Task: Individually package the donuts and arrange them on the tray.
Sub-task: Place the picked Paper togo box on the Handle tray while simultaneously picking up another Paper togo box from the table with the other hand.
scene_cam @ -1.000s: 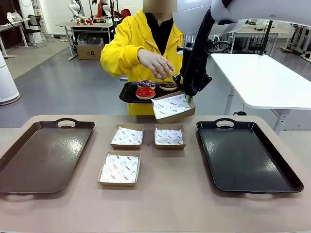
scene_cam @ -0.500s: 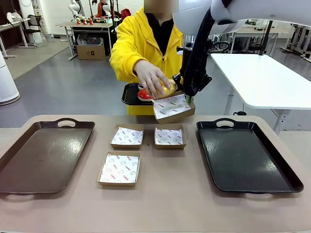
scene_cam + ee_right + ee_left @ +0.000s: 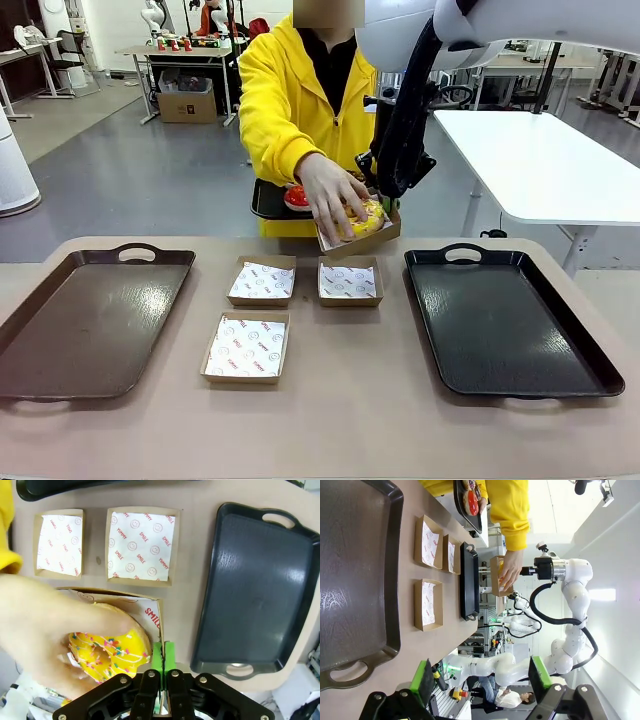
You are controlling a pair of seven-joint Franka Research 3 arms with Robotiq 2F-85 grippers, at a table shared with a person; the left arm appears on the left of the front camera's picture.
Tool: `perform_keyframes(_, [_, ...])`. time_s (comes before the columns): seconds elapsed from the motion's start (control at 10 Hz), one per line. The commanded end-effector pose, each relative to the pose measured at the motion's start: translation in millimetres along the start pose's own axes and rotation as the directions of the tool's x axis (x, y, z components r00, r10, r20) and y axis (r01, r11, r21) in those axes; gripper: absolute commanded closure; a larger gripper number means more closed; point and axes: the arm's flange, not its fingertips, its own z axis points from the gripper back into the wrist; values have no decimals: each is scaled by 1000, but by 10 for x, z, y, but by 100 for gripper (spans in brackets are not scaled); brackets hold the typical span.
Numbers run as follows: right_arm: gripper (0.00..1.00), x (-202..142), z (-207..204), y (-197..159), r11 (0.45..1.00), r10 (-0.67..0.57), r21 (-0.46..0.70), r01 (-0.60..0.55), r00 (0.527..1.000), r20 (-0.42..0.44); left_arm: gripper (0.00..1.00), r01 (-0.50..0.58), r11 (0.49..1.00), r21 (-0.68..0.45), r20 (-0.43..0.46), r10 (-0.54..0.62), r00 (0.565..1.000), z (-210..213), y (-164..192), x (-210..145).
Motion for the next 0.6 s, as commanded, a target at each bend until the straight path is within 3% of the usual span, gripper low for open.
perform_keyframes(0.0, [100,-8,8,-13,1000,-7,1,7,1000,6,0,6,1000,-5,21,-6,1000,2,-8,10])
perform_keyframes(0.5, [99,0,0,1,1000,0,0,0,1000,0,0,0,1000,0,0,0,1000,0,0,0])
